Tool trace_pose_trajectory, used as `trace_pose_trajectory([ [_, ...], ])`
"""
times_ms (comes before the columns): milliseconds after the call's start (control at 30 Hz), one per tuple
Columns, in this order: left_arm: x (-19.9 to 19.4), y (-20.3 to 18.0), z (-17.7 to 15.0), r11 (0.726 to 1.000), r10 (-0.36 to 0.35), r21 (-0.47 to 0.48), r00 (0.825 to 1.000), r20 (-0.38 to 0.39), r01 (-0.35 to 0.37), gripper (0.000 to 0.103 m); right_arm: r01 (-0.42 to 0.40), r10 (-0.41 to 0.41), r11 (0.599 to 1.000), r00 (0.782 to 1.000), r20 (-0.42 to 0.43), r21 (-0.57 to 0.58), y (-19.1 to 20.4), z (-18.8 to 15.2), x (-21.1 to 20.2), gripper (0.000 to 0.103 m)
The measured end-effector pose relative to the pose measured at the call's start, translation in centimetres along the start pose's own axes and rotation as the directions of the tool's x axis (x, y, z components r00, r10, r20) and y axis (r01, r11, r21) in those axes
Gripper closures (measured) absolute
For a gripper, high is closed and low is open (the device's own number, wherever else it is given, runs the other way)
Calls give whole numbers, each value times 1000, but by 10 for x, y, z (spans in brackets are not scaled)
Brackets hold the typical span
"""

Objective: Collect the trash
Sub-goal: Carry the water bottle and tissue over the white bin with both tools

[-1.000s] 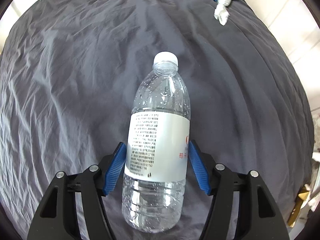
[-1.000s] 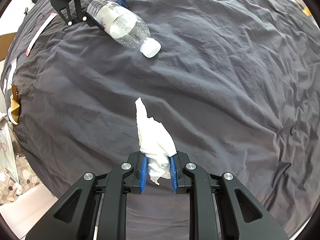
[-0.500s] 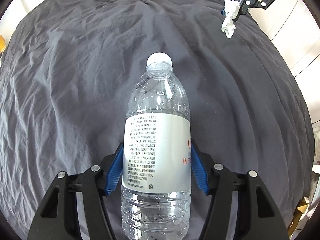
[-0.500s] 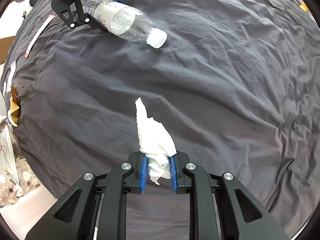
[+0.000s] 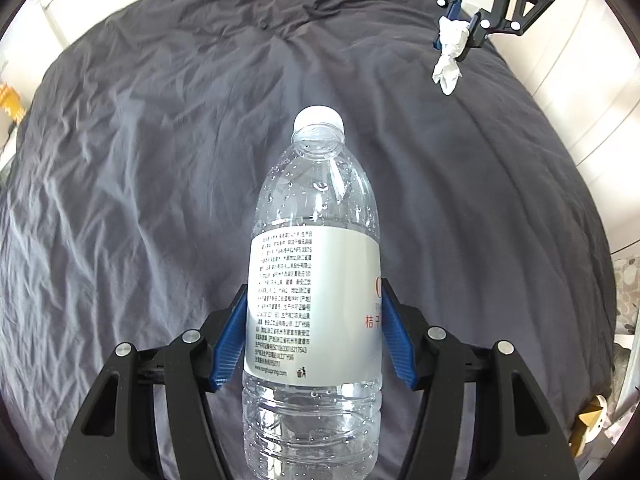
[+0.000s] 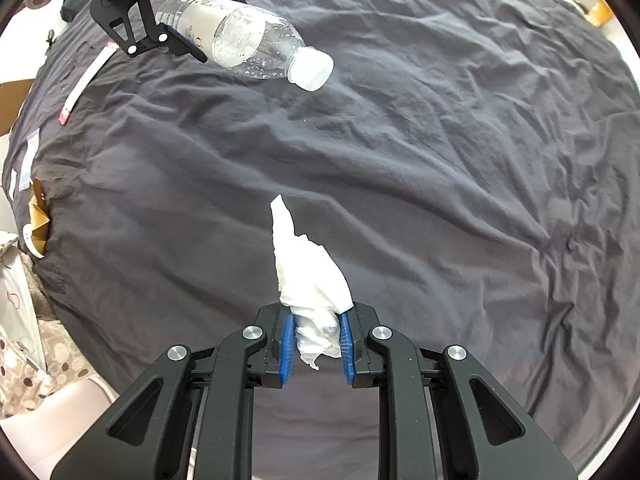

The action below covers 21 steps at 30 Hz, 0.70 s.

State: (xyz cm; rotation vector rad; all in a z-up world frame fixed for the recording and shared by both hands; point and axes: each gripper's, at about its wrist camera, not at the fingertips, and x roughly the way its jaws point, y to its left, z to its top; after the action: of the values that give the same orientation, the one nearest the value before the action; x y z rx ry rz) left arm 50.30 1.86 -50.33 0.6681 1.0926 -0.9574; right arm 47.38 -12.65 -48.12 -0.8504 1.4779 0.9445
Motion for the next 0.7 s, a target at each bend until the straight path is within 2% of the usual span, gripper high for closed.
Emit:
trace_pose_trajectory([
  [100,-19,-18,8,1000,13,24,1000,15,-13,42,19,-19,1000,1000,15,17,13,-19,-21,86],
  [233,-38,-50,24,997,28,75,999,33,-30,42,49,-51,996,998,29,70,34,-64,-47,86],
  [467,-56,-117,62,991,21,133,997,77,-31,42,81,-86,979,996,17,186,73,-165,-76,86],
  [700,-63,-211,107,980,7,196,994,105,-28,42,90,-101,958,994,28,271,112,-272,-93,86],
])
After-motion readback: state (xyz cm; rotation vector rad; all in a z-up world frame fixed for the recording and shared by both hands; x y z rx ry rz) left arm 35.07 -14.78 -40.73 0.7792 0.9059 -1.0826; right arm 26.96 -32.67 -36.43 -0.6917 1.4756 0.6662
